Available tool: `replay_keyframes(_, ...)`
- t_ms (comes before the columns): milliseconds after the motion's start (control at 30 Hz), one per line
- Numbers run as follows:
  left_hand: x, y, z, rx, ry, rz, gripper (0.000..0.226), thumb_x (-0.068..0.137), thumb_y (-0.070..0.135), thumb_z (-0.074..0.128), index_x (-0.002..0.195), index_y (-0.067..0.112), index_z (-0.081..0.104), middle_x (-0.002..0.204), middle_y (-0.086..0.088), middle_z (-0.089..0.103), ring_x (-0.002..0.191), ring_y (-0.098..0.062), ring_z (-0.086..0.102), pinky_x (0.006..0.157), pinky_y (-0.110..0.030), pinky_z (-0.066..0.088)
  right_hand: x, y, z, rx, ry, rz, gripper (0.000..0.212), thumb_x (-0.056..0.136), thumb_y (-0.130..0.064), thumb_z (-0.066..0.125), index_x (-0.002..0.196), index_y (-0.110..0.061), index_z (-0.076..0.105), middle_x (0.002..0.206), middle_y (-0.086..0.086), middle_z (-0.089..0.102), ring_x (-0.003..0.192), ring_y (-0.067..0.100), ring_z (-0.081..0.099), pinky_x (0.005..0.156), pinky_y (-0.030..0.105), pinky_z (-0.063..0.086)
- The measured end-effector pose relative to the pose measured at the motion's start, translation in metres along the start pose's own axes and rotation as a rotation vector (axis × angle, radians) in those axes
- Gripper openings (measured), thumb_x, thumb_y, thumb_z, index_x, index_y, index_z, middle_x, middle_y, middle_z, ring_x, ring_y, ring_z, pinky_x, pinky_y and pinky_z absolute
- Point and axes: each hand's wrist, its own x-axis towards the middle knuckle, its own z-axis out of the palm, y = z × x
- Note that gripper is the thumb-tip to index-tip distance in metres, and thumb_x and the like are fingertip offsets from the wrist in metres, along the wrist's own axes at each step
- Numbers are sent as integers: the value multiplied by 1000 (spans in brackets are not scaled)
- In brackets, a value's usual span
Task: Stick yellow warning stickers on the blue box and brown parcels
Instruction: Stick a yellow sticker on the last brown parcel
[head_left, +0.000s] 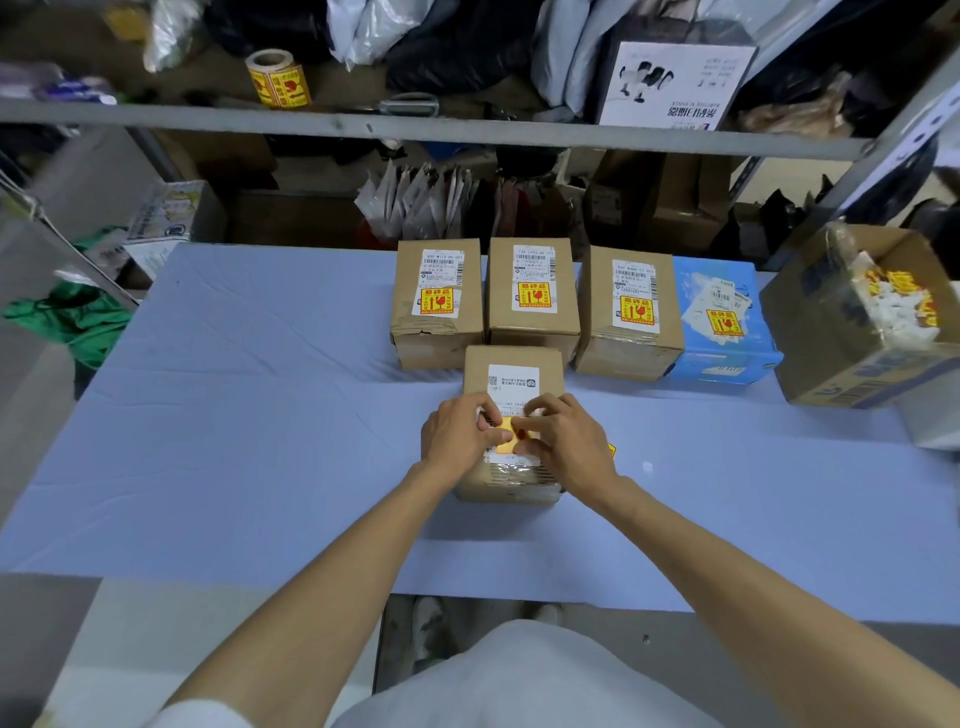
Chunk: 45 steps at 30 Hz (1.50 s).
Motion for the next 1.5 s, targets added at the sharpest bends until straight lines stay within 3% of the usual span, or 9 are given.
replay_keyframes(333, 2, -3, -9, 36, -131, 40, 42, 52, 42, 87, 82, 30, 59, 71, 11, 55, 66, -9, 52, 55, -26, 32, -5, 7, 6, 91, 40, 157, 47, 79, -52, 69, 122, -34, 65, 132, -8, 48, 118, 19, 39, 81, 28, 40)
replay_keyframes(567, 5, -4, -7, -55, -122, -6, 21, 67, 27, 82, 76, 25, 63, 66, 11, 58, 69, -11, 56, 58, -25, 37, 8, 6, 0, 157, 71, 286, 19, 86, -24, 69, 103, -26, 75, 122, -9, 59, 111, 17, 44, 71, 32, 44)
replay_keyframes(700, 10, 2, -10, -175, -63, -90, 8, 81, 23, 65, 87, 19, 62, 73, 7, 57, 71, -10, 53, 62, -26, 40, 20, -6, -8, 279, 139, 360, 23, 81, -10, 64, 100, -18, 73, 107, -3, 68, 102, 17, 59, 79, 34, 51)
replay_keyframes(800, 17, 17, -21, -531, -218, -209, 15, 95, 13, 40, 107, 11, 49, 78, -1, 46, 68, -11, 43, 60, -26, 36, 31, -22, -20, 461, 157, 320, 29, 80, -8, 67, 107, -15, 69, 95, -1, 69, 84, 12, 63, 78, 33, 55)
replay_keyframes(900, 24, 32, -34, -637, -276, -186, 34, 94, -2, 32, 124, 1, 46, 100, -9, 47, 95, -19, 48, 83, -29, 43, 40, -31, -34, 543, 195, 234, 30, 78, -6, 69, 107, -14, 69, 90, -2, 68, 77, 9, 63, 72, 27, 55)
replay_keyframes(1000, 30, 46, -44, -683, -350, -58, 37, 91, -10, 32, 123, -1, 50, 120, -13, 57, 113, -19, 55, 98, -27, 46, 47, -37, -47, 574, 233, 145, 27, 78, -7, 72, 104, -14, 71, 90, -2, 70, 74, 6, 64, 67, 19, 54)
replay_keyframes(1100, 32, 62, -52, -737, -440, 86, 36, 95, -10, 33, 105, 11, 61, 99, 1, 68, 96, -2, 66, 83, -16, 52, 52, -36, -60, 526, 266, 73, 25, 81, -7, 72, 106, -11, 73, 89, -2, 68, 73, 4, 60, 66, 8, 48)
replay_keyframes(1267, 39, 68, -52, -717, -377, 129, 28, 101, 0, 34, 109, 3, 60, 100, -6, 67, 96, -12, 66, 81, -20, 55, 50, -28, -77, 407, 242, -58, 28, 82, -3, 69, 110, -9, 72, 91, 7, 71, 78, 16, 65, 72, 25, 54)
replay_keyframes(1500, 40, 63, -49, -804, -271, 39, 14, 95, 16, 55, 86, 7, 60, 72, -5, 74, 68, -17, 73, 57, -21, 57, 53, -18, -90, 420, 233, -56, 8, 84, -5, 69, 89, -6, 75, 79, 4, 72, 72, 14, 66, 66, 24, 54)
